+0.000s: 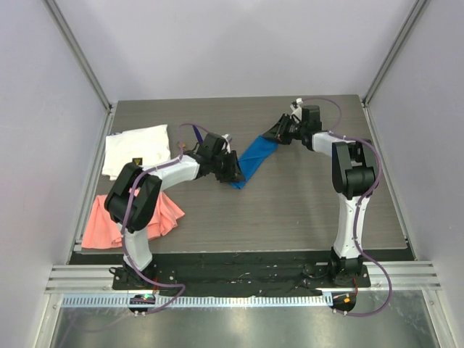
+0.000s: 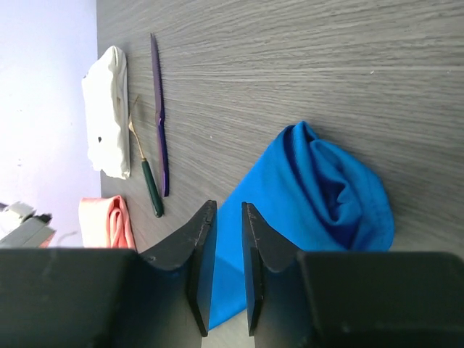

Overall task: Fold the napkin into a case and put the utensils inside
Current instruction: Turn over the smaller rectangle-folded napkin at the center of the board.

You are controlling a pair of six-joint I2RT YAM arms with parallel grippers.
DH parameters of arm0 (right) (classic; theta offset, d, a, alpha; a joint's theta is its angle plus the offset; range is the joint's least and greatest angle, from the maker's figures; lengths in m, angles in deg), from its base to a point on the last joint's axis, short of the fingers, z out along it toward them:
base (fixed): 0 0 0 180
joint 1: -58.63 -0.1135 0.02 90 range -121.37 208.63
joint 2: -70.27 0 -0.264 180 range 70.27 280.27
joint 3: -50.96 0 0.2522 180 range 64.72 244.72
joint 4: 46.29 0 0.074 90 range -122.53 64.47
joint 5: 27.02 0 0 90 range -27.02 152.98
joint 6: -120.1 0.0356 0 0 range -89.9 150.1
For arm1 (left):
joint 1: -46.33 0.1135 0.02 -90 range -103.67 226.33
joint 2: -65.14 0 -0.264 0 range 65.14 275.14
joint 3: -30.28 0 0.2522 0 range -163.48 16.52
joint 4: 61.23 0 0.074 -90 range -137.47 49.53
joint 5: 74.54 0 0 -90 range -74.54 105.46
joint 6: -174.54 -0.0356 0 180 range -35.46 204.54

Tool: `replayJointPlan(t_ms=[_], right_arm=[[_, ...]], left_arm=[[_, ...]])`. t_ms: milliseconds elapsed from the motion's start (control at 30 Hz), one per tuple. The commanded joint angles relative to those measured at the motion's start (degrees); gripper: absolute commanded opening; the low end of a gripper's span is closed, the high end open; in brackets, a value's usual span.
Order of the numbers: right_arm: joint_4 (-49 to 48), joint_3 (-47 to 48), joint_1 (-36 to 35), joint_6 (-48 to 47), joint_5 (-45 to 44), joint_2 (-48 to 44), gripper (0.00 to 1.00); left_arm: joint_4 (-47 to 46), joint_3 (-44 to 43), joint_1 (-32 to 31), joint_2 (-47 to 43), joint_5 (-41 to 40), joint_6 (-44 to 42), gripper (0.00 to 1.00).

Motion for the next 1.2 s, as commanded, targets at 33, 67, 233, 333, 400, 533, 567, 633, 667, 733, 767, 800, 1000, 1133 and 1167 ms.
replayJointPlan(t_ms=[33, 67, 233, 333, 400, 533, 567, 633, 667, 733, 767, 800, 1000, 1133, 1167], right_arm=[[11.6, 1.4, -2.3, -7.0, -4.6, -6.1, 0.27], [13.0, 1.5, -2.7, -9.3, -6.3, -7.0, 0.27], [20.5, 1.0, -6.4, -16.0, -12.2, -9.7, 0.26], [23.1, 1.1, -8.5, -19.1, -14.5, -10.8, 0.26], [24.9, 1.6, -10.7, -21.3, -17.2, -11.0, 0.26], [29.0, 2.0, -14.0, -24.8, -22.3, -11.1, 0.18], [29.4, 1.5, -15.0, -25.4, -23.4, -11.1, 0.16], [29.8, 0.9, -15.5, -26.8, -25.8, -11.7, 0.13], [30.1, 0.6, -15.7, -27.2, -26.8, -11.8, 0.13], [30.8, 0.5, -16.4, -28.7, -28.9, -12.1, 0.13], [31.1, 0.4, -16.6, -29.1, -29.3, -12.2, 0.13], [31.2, 0.4, -16.7, -29.3, -29.7, -12.3, 0.13], [32.0, 1.0, -17.0, -30.5, -31.6, -11.0, 0.18], [32.2, 0.9, -17.5, -29.7, -32.6, -12.0, 0.21], [32.1, 0.1, -17.6, -29.5, -32.7, -12.6, 0.21]], left_arm=[[2.2, -0.4, 0.6, -1.6, -0.1, 0.9, 0.34], [2.0, -0.2, 0.6, -1.4, -0.1, 1.0, 0.33], [2.3, -0.2, 0.6, -1.6, -1.4, 0.7, 0.31], [3.2, 0.0, 0.6, -2.1, -2.7, 0.5, 0.31], [3.7, 0.0, 0.6, -2.3, -3.2, 0.2, 0.32], [4.5, 1.5, 0.8, -4.2, -4.7, 0.2, 0.32], [4.2, 2.0, 1.0, -4.7, -5.1, 0.2, 0.32], [4.4, 2.8, 1.3, -6.3, -5.2, 0.1, 0.32], [4.7, 3.0, 1.3, -6.9, -5.3, -0.2, 0.32], [4.9, 3.5, 1.3, -7.9, -5.8, -0.3, 0.32], [5.7, 3.6, 1.4, -8.6, -6.5, -0.4, 0.32], [6.1, 3.6, 1.4, -9.0, -6.7, -0.4, 0.32], [6.4, 4.3, 2.6, -12.5, -6.7, 0.2, 0.35], [9.8, 2.8, 4.8, -14.0, -9.7, -1.0, 0.41], [10.9, 2.2, 5.6, -14.0, -10.2, -1.6, 0.43]])
